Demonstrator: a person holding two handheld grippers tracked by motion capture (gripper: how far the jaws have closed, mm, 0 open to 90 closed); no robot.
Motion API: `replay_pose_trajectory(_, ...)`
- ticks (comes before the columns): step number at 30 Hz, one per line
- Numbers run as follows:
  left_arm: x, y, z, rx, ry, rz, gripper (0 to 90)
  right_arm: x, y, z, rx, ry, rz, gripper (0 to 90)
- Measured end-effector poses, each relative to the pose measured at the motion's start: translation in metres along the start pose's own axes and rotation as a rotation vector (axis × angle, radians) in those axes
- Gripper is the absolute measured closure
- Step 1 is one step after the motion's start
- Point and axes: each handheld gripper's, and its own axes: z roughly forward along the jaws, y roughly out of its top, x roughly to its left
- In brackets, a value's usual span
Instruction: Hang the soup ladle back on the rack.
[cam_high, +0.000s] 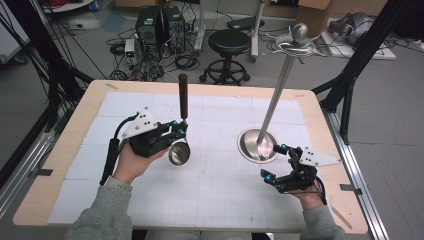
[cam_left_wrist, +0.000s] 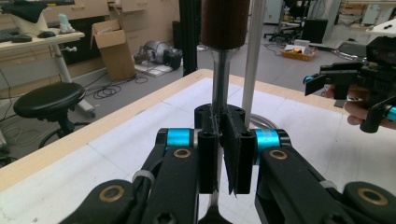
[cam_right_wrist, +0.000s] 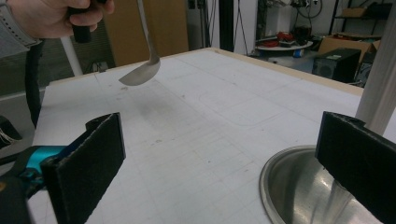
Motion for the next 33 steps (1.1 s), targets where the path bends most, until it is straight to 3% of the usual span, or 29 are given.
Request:
replay_pose_trajectory(6, -0.001, 0.009, 0.006, -0.004, -0.007, 0.001, 84.1, 0.000, 0.000, 0.001, -0.003, 0.003, -0.005, 0.6)
replay_pose_trajectory(10, -0.003, 0.015, 0.011, 0.005, -0.006, 0.036, 84.1, 0.000, 0.000, 0.000, 0.000, 0.004, 0.002, 0.6)
replay_pose_trajectory(16, -0.008, 0.025, 0.018, 0.001, -0.027, 0.039, 84.1, 0.000, 0.000, 0.001, 0.004, 0.013, -0.002, 0.6)
replay_pose_trajectory(21, -0.012, 0.035, 0.024, 0.008, -0.041, 0.064, 84.1, 0.000, -0.001, 0.001, 0.001, 0.015, -0.002, 0.6)
replay_pose_trajectory(33, -0.018, 0.044, 0.048, 0.026, -0.087, 0.043, 84.0, 0.000, 0.000, -0.001, -0.005, 0.013, -0.001, 0.6)
